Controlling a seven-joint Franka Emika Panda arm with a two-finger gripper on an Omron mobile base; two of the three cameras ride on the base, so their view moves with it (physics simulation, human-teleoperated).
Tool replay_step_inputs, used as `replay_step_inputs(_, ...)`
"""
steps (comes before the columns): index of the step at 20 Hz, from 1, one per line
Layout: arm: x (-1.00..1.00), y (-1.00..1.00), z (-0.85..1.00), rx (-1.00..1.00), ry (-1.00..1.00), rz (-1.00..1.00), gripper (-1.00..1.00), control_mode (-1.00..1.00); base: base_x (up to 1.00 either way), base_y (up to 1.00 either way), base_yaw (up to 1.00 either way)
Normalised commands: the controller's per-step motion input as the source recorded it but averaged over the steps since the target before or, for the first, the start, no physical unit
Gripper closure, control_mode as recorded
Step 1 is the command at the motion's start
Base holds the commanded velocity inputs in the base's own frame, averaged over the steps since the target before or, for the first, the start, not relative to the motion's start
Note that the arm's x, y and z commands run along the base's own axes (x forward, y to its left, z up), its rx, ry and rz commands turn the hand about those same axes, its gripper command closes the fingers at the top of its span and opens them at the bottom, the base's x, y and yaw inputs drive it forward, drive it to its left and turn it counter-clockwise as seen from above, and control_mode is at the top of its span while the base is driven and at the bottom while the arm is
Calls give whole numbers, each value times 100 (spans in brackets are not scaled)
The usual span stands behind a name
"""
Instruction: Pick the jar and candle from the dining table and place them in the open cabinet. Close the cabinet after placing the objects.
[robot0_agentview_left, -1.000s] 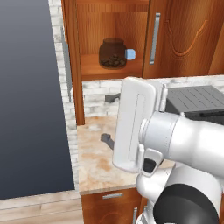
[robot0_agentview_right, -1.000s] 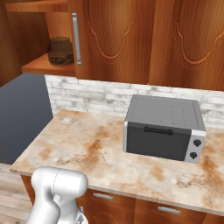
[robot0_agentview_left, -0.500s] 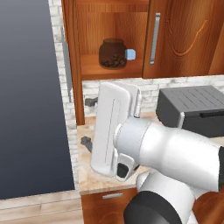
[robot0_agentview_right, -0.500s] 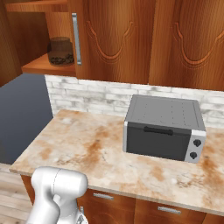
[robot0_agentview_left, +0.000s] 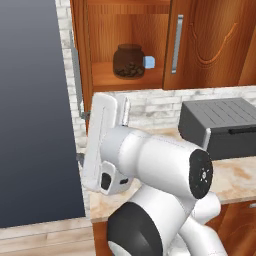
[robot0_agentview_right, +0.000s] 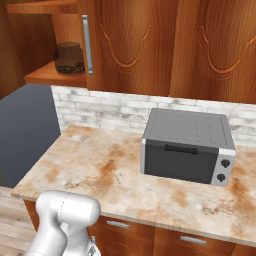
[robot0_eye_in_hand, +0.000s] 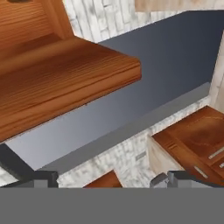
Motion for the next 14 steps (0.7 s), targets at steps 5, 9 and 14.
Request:
replay_step_inputs(5,23,33,-17,-3,14,-7,-100,-100,0,0,0)
replay_step_inputs(9,16,37,-15,-15,7,0,-100,-100,0,0,0)
replay_step_inputs(14,11,29,-8,-15,-1,-7,-100,-100,0,0,0)
